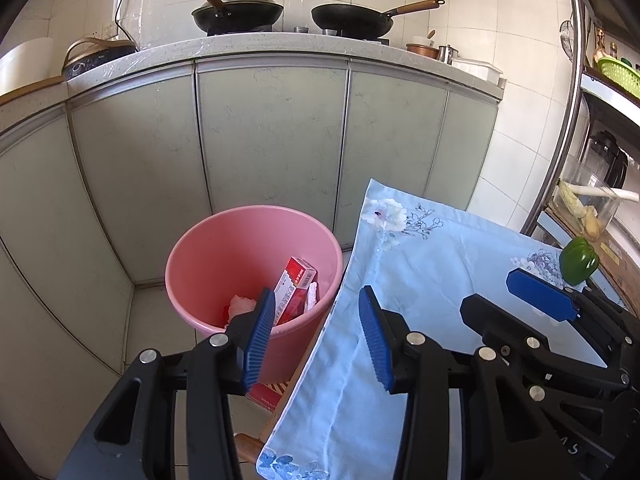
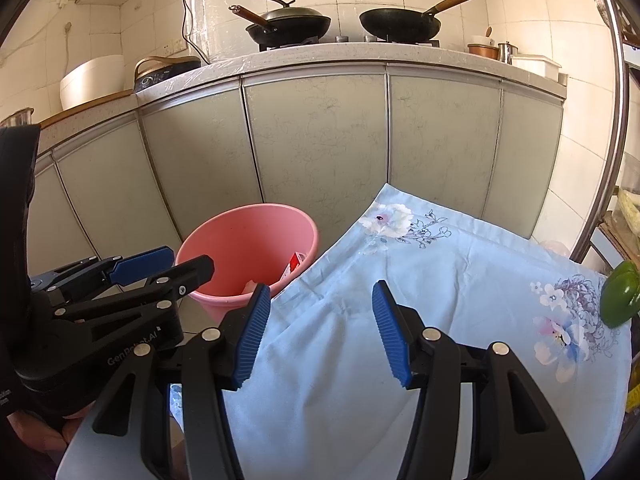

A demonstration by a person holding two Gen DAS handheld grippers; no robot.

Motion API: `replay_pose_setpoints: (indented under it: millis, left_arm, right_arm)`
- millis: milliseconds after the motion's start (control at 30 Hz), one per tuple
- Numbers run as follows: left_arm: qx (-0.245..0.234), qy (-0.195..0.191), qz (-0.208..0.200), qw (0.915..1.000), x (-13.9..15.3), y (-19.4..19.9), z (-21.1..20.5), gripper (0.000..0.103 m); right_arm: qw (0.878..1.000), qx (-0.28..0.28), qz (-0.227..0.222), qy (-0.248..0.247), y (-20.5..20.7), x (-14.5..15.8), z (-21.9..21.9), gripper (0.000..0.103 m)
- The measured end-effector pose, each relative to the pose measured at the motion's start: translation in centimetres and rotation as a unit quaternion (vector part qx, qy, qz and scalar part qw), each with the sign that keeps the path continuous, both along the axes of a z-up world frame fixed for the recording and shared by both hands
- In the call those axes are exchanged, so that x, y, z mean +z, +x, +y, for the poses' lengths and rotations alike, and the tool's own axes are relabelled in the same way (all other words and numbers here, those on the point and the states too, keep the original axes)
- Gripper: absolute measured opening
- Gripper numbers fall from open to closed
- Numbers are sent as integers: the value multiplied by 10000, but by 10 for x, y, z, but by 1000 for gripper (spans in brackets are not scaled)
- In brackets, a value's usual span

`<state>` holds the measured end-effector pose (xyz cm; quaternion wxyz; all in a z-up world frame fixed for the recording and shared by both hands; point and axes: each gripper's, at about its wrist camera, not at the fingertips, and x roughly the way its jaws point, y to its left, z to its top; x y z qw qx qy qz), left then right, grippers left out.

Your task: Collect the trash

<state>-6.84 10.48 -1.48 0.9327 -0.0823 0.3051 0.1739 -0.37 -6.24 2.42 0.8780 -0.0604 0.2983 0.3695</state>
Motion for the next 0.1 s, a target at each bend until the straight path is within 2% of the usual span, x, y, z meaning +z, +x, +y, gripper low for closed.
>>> replay_pose_setpoints:
  millis: [100]
  left_arm:
    - [-33, 22, 36, 10000, 0, 3, -1, 43]
  right_arm:
    - [10000, -19, 42, 27, 3, -2, -2, 54]
